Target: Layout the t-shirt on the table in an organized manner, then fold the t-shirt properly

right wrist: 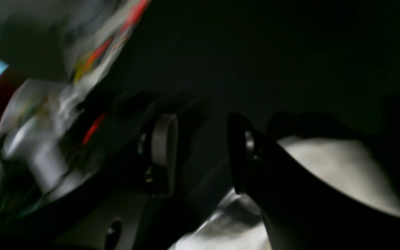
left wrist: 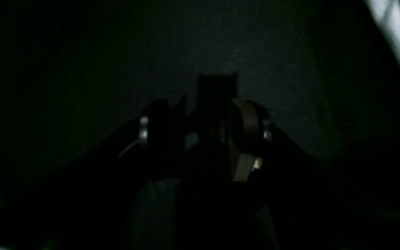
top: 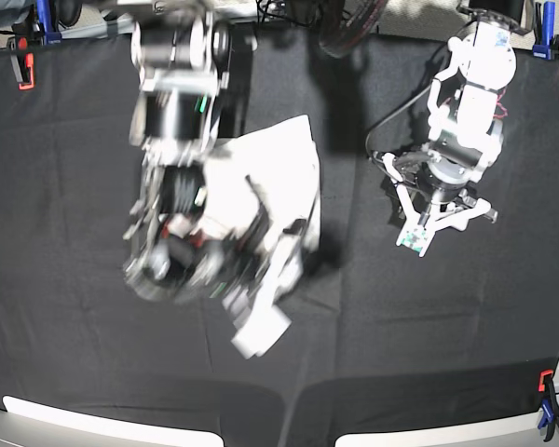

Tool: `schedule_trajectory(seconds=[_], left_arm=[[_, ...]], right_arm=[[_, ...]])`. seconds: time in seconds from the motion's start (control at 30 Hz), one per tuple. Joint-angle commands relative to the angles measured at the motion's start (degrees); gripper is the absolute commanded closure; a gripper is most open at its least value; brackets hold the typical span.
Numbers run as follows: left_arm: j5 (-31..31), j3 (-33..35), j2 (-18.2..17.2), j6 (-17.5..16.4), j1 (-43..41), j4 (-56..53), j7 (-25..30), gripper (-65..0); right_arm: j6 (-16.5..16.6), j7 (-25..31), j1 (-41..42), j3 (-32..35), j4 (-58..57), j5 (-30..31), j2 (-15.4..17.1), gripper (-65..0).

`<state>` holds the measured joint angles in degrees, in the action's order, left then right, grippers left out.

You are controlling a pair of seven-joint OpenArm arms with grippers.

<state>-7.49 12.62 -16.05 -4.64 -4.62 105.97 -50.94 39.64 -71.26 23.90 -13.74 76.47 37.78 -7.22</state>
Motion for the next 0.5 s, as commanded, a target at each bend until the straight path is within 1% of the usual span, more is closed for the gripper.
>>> schedule_trajectory(seconds=[0.0, 0.03, 0.1, 0.17, 0.27, 0.3, 0.33, 0.37, 0.4, 0.47], left_arm=[[1.2, 0.3, 0.0, -0.6, 0.6, 2.5, 1.5, -26.0], [2.7, 1.1, 0.0, -1.6, 0.7, 3.8, 1.6, -26.0], [5.3, 3.7, 0.0, -2.9, 0.7, 7.3, 1.8, -26.0], [8.4, 7.5, 0.0, -3.1, 0.8, 10.8, 2.0, -26.0], [13.1, 14.2, 0.0, -3.0, 0.8, 13.4, 3.2, -26.0], [14.7, 16.5, 0.0, -2.3, 0.8, 13.2, 3.6, -26.0], [15.5, 18.8, 0.0, -0.3, 0.6, 12.7, 4.3, -26.0], [14.7, 20.9, 0.1, 1.7, 0.4, 12.1, 5.2, -26.0], [12.8, 22.6, 0.2, 2.6, 0.0, 11.5, 6.2, -26.0], [10.3, 25.7, 0.2, 3.0, -0.3, 10.3, 7.3, -26.0]], right_arm=[[0.4, 4.3, 2.7, -0.7, 1.0, -0.5, 0.4, -23.5], [0.4, 7.6, 3.4, -1.4, 1.0, -3.3, 0.9, -23.5], [0.4, 11.5, 4.6, -2.0, 0.9, -7.9, 2.0, -23.5], [0.4, 13.0, 5.2, -2.0, 0.5, -11.1, 3.4, -23.5], [0.4, 14.2, 5.3, -2.0, -1.1, -13.3, 5.7, -23.5], [0.4, 14.4, 5.3, -2.0, -2.1, -13.9, 6.6, -23.5], [0.4, 14.6, 5.3, -2.0, -3.3, -14.4, 7.3, -23.5], [0.4, 14.9, 5.3, -2.0, -4.7, -15.2, 7.9, -23.5], [0.4, 15.5, 5.3, -2.0, -6.3, -15.8, 8.5, -23.5], [0.4, 17.5, 5.3, -2.0, -10.1, -18.0, 9.7, -23.5]])
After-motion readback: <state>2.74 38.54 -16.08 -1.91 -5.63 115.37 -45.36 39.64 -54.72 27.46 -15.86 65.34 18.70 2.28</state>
